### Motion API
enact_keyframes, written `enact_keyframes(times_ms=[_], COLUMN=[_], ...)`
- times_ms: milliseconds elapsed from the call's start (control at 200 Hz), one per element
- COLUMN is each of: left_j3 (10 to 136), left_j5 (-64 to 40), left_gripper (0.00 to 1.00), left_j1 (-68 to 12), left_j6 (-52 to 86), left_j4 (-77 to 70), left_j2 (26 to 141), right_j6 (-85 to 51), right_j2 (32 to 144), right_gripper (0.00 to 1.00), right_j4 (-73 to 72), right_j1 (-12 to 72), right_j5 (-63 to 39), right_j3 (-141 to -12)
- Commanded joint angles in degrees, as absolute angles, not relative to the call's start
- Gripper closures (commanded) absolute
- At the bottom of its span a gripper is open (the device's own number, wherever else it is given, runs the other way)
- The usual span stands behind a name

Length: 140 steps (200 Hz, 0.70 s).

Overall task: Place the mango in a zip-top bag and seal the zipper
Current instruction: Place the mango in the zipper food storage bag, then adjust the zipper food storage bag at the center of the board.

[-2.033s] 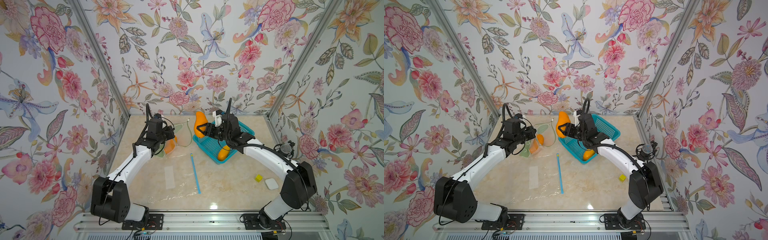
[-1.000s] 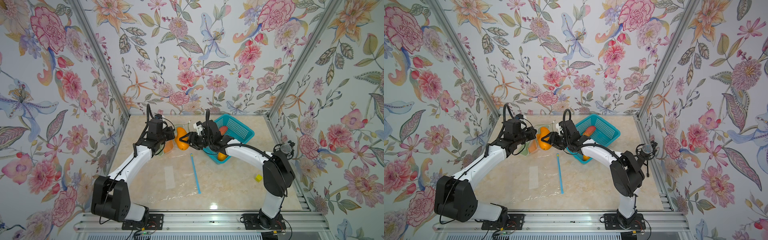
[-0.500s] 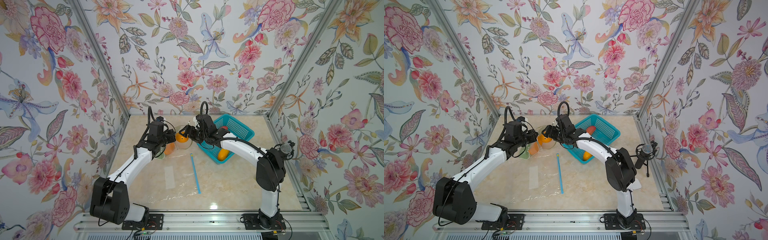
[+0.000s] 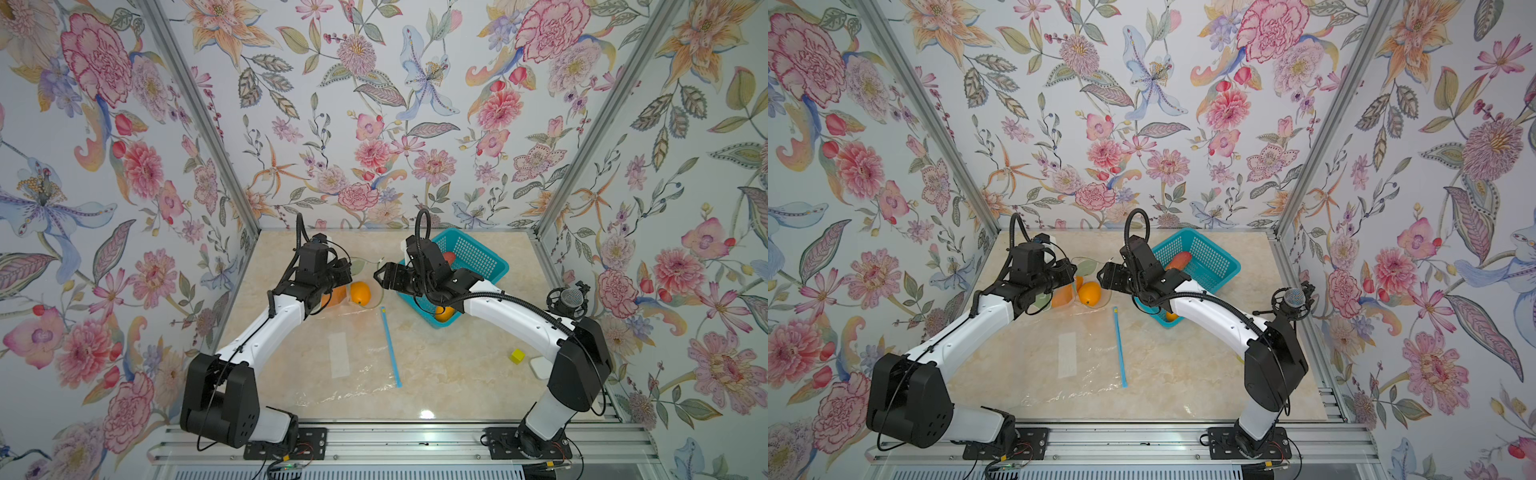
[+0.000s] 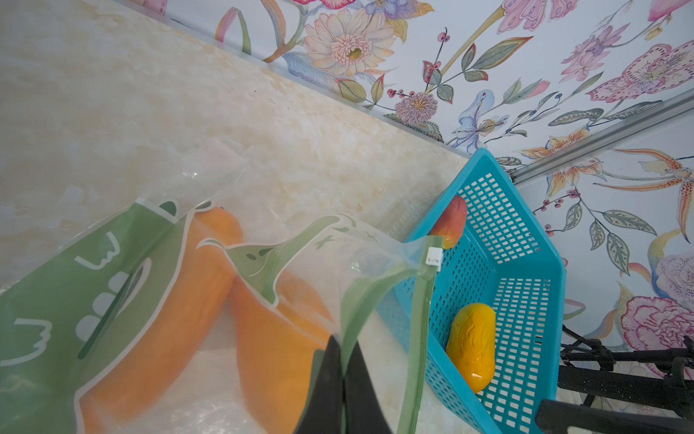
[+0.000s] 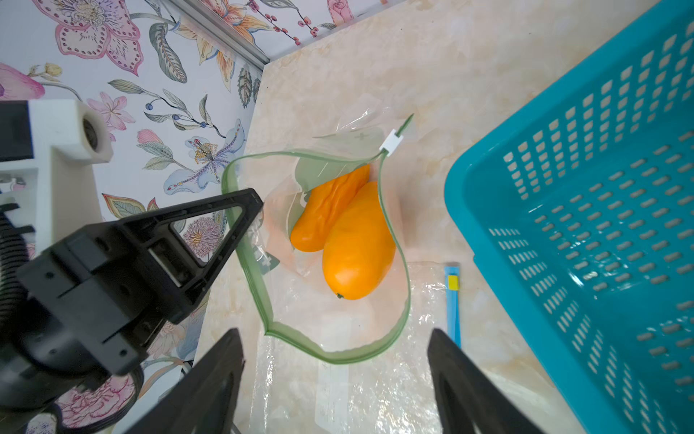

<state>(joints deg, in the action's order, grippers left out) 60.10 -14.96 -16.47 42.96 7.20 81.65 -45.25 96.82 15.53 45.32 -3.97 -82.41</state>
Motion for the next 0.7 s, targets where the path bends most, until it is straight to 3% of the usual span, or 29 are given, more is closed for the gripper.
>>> enact_keyframes(times_ms=[0,395,520,611,696], left_j3=[60.7,61.0,61.1,61.7,62.8], left_j5=[-16.2,-15.7,-14.2,-13.4,-13.1], left_gripper=[1.0,1.0,1.0,1.0,1.0], left_j1=[-16.8,-16.8,-16.7,-16.4,-16.2], left_j6=[44.9,46.4,47.2,47.4,47.2], left_j4=[4.9,4.8,4.8,4.8,5.6], left_j2=[81.3,79.5,78.3,77.1,76.6], right_j6=[-45.7,-43.2,-42.9,-42.3,-40.3], right_j2=[98.6,107.4,109.4,110.7,110.3], right_gripper=[0.27,0.37,0.44,0.59,0.88], right_j4=[14.0,14.1,14.0,14.0,14.1], right_j1=[45.3,46.6,47.0,46.8,46.6], right_j5=[-1.1,0.1,0.6,0.1,-0.1], right_j3=[-81.9,-84.5,-85.3,-86.2,-88.1])
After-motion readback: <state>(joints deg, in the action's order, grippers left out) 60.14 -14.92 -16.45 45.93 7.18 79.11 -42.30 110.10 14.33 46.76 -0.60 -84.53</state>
